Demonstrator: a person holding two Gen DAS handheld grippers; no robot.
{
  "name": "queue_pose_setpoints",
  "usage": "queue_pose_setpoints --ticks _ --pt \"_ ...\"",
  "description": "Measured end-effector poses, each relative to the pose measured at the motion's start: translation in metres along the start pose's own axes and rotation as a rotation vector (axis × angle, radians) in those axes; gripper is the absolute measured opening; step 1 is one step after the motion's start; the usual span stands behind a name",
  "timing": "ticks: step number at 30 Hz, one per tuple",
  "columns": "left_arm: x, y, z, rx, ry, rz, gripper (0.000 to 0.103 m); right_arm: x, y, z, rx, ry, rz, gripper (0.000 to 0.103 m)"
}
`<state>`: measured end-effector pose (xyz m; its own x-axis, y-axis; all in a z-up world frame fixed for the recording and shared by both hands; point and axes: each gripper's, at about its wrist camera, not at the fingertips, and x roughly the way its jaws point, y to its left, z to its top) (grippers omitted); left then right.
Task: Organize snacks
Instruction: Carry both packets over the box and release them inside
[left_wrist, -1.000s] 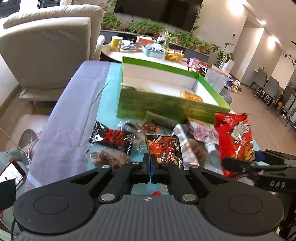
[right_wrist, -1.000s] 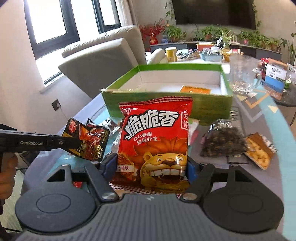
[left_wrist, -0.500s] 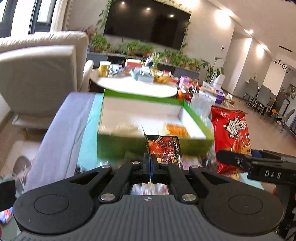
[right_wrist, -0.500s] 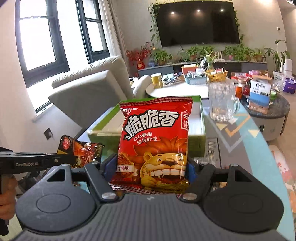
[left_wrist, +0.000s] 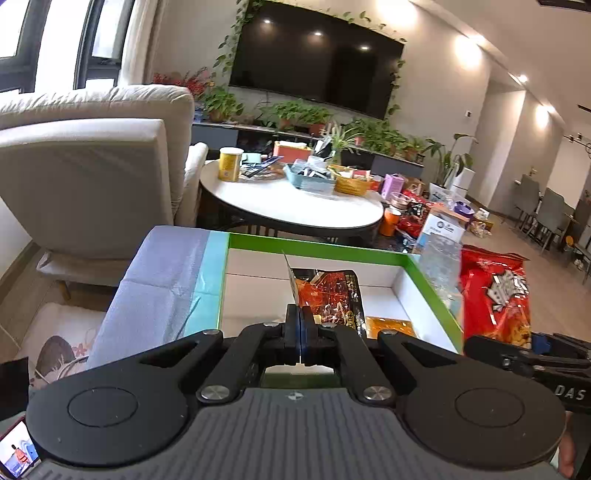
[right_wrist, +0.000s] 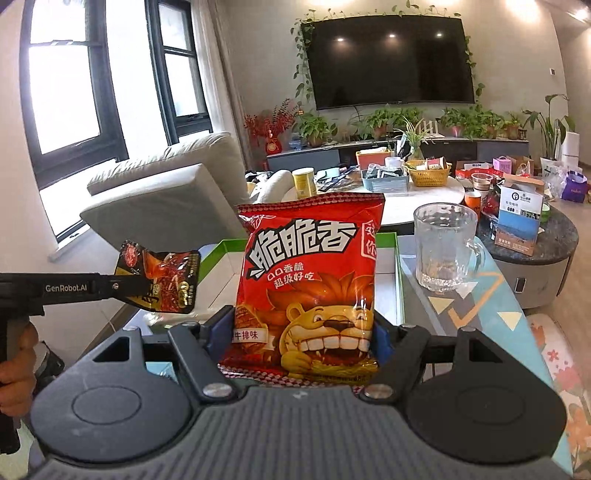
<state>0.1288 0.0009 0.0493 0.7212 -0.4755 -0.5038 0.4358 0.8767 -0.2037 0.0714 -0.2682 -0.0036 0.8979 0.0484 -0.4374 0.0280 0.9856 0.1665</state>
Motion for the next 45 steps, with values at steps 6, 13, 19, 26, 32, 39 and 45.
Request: queue_pose_setpoints --ticks 6,13,19,26,32,39,45 --pt "0.025 -0.001 -0.006 -0.030 0.045 0.018 0.001 0.012 -0.004 0.006 0.018 0.000 -0.004 0.065" --pt "0.061 -0.003 -0.020 -0.025 0.131 0.046 0.001 0.030 -0.005 0.005 0.026 0.028 -0.002 0.065" --pt "0.073 0.005 -0.025 -0.047 0.141 0.067 0.003 0.041 -0.007 0.007 0.034 0.054 -0.006 0.065" --pt "0.081 -0.002 -0.026 -0.008 0.135 0.116 0.004 0.054 -0.009 0.009 0.047 0.080 -0.012 0.065" --pt "0.080 -0.018 -0.034 0.094 0.103 0.110 0.021 0.059 -0.007 0.011 0.042 0.087 -0.025 0.065" --pt "0.064 -0.011 -0.035 0.021 0.059 0.061 0.035 0.066 -0.009 0.010 0.064 0.084 -0.054 0.065" --pt "0.039 -0.007 -0.038 -0.014 0.020 0.034 0.042 0.077 -0.011 0.012 0.113 0.068 -0.069 0.065"
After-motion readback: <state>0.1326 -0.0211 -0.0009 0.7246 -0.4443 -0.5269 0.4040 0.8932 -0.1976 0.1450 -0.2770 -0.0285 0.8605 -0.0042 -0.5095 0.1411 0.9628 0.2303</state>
